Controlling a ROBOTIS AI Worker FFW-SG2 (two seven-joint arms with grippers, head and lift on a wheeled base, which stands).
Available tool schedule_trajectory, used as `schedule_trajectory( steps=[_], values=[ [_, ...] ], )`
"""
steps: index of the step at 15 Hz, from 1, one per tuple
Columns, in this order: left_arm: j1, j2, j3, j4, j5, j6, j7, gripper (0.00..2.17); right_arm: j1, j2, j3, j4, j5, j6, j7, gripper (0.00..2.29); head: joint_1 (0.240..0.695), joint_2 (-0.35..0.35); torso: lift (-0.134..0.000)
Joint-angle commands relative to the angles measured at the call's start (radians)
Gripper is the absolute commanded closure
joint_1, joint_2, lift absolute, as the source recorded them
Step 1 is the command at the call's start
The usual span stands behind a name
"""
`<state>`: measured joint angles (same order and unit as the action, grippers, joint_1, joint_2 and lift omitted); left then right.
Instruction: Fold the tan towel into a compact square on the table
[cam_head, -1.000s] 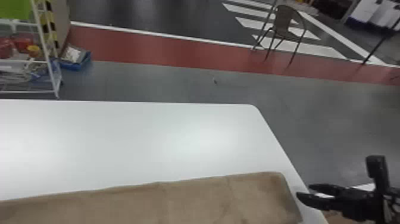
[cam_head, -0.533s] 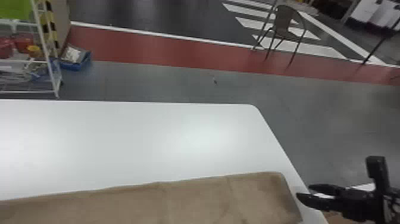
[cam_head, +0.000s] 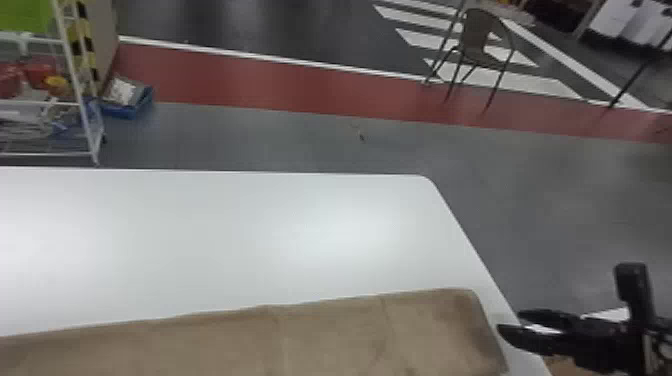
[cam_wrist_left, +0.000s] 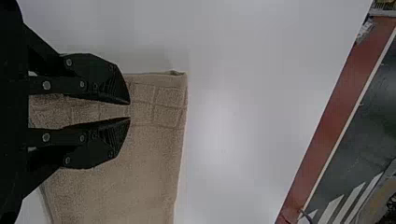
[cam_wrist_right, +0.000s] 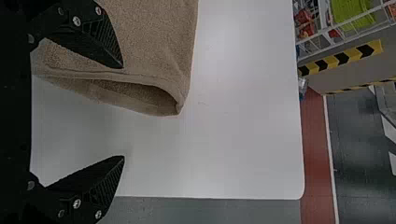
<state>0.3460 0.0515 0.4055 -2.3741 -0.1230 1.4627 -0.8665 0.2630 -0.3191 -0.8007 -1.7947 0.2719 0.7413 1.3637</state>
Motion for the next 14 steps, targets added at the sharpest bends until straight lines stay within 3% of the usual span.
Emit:
schedule_trajectory(
  steps=[1,14],
  values=[
    [0.007,-0.001,0.035,-0.034,0.011,0.0,-0.005,0.16,-0.001,-0.002,0.0,0.002,0.0,0.001,0.003,0.22,0.695,-0.35,-0.123],
    [-0.008,0.021,0.019,0.082,-0.024,-0.055,-0.02,0.33,0.005,0.0,-0.008,0.012,-0.016,-0.021,0.003,0.22,0.695,-0.35,-0.123]
  ],
)
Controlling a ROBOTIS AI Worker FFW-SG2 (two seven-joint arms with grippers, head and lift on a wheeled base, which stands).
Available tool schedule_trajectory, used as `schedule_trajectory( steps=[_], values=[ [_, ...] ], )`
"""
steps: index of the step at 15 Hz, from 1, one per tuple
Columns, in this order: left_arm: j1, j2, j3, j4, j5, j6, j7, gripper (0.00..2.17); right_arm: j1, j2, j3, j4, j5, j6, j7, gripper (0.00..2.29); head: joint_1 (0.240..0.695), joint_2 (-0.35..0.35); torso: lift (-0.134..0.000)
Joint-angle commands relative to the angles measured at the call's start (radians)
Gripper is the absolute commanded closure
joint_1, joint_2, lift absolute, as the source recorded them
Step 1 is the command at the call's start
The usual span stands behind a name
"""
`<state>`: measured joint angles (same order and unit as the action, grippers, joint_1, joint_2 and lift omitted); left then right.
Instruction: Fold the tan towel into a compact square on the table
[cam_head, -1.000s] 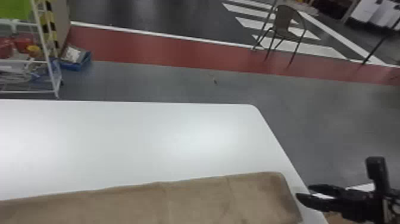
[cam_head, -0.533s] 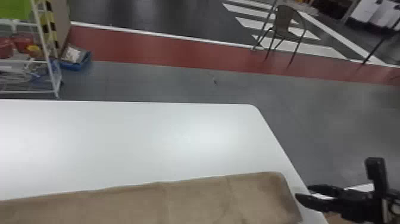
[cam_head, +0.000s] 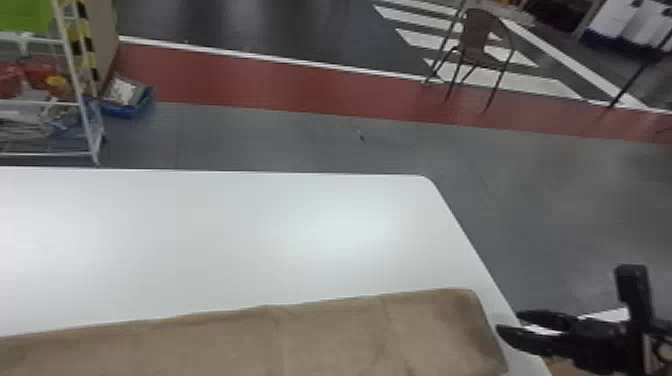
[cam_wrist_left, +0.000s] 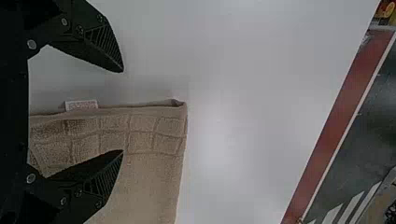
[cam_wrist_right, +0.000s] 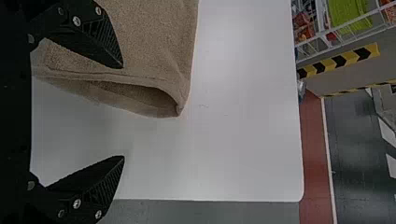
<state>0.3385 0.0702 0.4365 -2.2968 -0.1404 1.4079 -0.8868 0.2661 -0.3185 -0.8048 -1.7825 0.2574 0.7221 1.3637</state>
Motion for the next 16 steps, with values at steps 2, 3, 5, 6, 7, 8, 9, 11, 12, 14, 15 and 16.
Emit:
schedule_trajectory(
  steps=[2,3,5,6,7,8,9,11,12,14,15,16],
  values=[
    [0.001,0.002,-0.033,0.005,-0.025,0.006,0.0,0.33,0.002,-0.001,-0.005,0.0,-0.006,-0.002,0.003,0.22,0.695,-0.35,-0.123],
    [0.001,0.002,-0.048,0.005,-0.045,0.018,0.002,0.33,0.002,-0.001,-0.004,0.0,-0.009,-0.002,0.003,0.22,0.695,-0.35,-0.123],
    [0.004,0.002,-0.056,0.0,-0.047,0.027,0.0,0.33,0.002,-0.001,-0.002,0.0,-0.012,-0.002,0.003,0.22,0.695,-0.35,-0.123],
    [0.004,0.002,-0.056,0.0,-0.047,0.033,0.0,0.47,0.002,-0.001,-0.001,0.0,-0.012,-0.002,0.003,0.22,0.695,-0.35,-0.123],
    [0.007,0.002,-0.059,-0.001,-0.047,0.033,0.0,0.55,0.002,-0.001,0.001,0.0,-0.013,-0.002,0.003,0.22,0.695,-0.35,-0.123],
    [0.01,0.002,-0.062,-0.004,-0.047,0.033,0.0,0.64,0.002,-0.002,0.001,0.0,-0.013,0.001,0.003,0.22,0.695,-0.35,-0.123],
    [0.011,-0.003,-0.064,-0.012,-0.047,0.036,0.0,0.9,0.002,-0.004,0.001,0.0,-0.013,0.001,0.003,0.22,0.695,-0.35,-0.123],
    [0.013,-0.004,-0.067,-0.035,-0.039,0.067,0.0,1.56,0.002,-0.005,-0.001,0.0,-0.013,0.001,0.003,0.22,0.695,-0.35,-0.123],
    [0.014,-0.006,-0.068,-0.053,-0.034,0.092,0.0,1.8,0.002,-0.005,-0.004,0.0,-0.015,0.001,0.003,0.22,0.695,-0.35,-0.123],
    [0.014,-0.006,-0.07,-0.079,-0.025,0.141,-0.017,1.88,0.002,-0.007,-0.007,0.006,-0.018,-0.005,0.003,0.22,0.695,-0.35,-0.123],
    [0.014,-0.006,-0.07,-0.089,-0.016,0.159,-0.018,1.88,0.001,-0.007,-0.008,0.015,-0.021,-0.014,0.003,0.22,0.695,-0.35,-0.123],
    [0.011,-0.009,-0.07,-0.095,-0.013,0.163,-0.017,1.88,-0.001,-0.008,-0.008,0.023,-0.024,-0.02,0.003,0.22,0.695,-0.35,-0.123]
  ],
)
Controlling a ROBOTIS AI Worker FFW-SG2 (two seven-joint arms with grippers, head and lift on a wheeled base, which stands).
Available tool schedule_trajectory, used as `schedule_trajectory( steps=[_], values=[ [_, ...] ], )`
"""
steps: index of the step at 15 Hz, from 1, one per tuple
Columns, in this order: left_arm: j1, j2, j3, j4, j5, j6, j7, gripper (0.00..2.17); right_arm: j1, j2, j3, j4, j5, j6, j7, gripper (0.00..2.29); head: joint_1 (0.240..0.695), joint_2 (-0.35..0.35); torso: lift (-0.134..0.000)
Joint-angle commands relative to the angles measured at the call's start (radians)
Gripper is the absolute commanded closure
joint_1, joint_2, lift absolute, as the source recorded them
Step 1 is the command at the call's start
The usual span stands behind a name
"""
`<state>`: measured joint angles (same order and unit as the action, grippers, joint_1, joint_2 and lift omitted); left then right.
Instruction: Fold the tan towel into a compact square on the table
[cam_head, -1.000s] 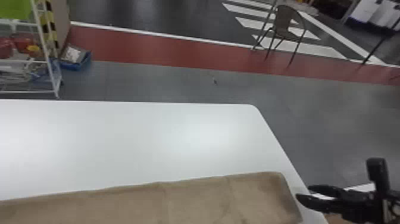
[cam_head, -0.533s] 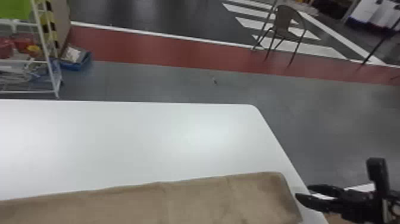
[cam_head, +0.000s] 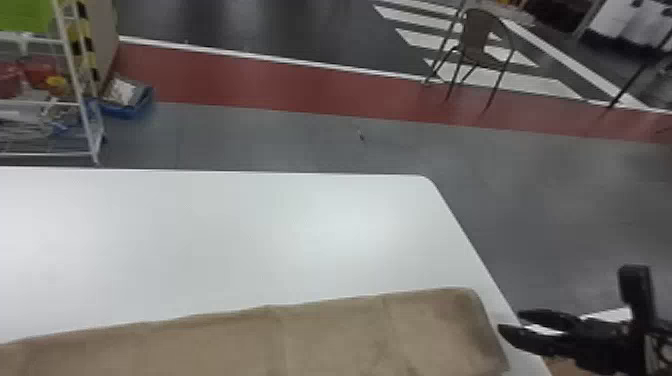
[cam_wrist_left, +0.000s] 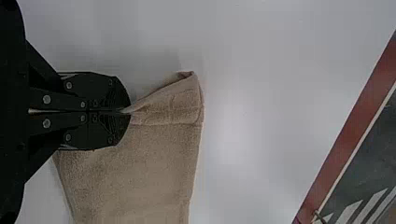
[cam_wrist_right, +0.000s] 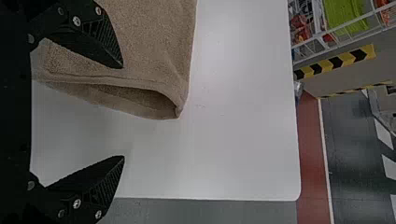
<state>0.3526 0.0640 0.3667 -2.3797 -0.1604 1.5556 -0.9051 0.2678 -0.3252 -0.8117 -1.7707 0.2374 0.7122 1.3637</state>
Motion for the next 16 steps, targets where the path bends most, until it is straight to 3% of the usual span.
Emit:
schedule_trajectory(
  steps=[1,8,11,16],
  values=[
    [-0.004,-0.003,0.0,-0.013,0.015,0.016,0.003,1.88,-0.004,-0.002,-0.001,0.014,-0.007,-0.013,0.003,0.22,0.695,-0.35,-0.123],
    [-0.161,-0.009,0.001,-0.116,0.16,0.016,0.025,1.88,-0.027,0.006,0.029,0.04,-0.007,-0.02,0.003,0.22,0.695,-0.35,-0.123],
    [-0.207,-0.01,-0.088,-0.153,0.176,0.016,0.051,1.88,-0.036,0.014,0.031,0.047,-0.009,-0.032,0.003,0.22,0.695,-0.35,-0.123],
    [-0.208,-0.016,-0.276,-0.177,0.148,0.016,0.13,1.88,-0.048,0.017,0.031,0.051,-0.009,-0.026,0.003,0.22,0.695,-0.35,-0.123]
  ],
)
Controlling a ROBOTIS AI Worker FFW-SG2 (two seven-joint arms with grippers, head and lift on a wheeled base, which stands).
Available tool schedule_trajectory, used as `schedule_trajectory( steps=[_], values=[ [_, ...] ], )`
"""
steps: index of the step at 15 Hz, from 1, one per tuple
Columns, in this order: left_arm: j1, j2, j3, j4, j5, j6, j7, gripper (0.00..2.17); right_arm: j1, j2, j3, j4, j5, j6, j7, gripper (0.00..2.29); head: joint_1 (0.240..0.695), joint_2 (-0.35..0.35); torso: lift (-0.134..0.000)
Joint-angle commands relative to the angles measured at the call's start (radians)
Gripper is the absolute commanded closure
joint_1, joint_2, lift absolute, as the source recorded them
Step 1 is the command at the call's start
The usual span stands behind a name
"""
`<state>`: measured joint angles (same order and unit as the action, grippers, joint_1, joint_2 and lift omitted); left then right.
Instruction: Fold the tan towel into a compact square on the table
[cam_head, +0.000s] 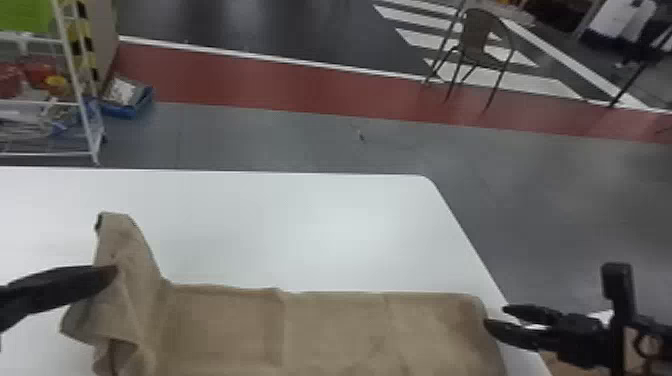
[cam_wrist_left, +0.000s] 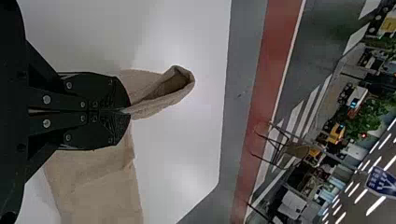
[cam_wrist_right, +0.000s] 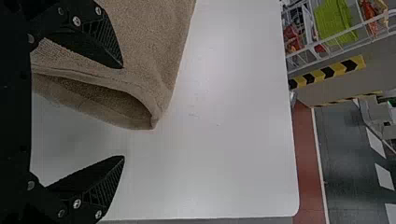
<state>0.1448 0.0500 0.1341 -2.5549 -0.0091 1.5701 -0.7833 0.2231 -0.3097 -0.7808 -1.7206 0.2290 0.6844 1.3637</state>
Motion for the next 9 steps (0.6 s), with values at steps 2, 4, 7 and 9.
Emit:
schedule_trajectory(
  steps=[2,4,7,9],
  values=[
    [-0.004,-0.009,-0.097,-0.002,0.001,0.001,0.01,1.88,-0.01,0.006,0.002,0.003,0.0,0.005,0.003,0.22,0.695,-0.35,-0.123],
    [-0.013,-0.021,-0.151,0.004,0.0,0.001,0.044,1.88,-0.014,0.009,0.011,0.009,0.0,0.002,0.003,0.22,0.695,-0.35,-0.123],
    [-0.022,-0.053,-0.195,0.074,0.017,0.001,0.095,1.88,-0.018,0.014,0.023,0.015,0.001,-0.001,0.003,0.22,0.695,-0.35,-0.123],
    [-0.021,-0.053,-0.229,0.133,0.028,0.001,0.137,1.88,-0.022,0.014,0.029,0.021,0.0,-0.001,0.003,0.22,0.695,-0.35,-0.123]
  ],
)
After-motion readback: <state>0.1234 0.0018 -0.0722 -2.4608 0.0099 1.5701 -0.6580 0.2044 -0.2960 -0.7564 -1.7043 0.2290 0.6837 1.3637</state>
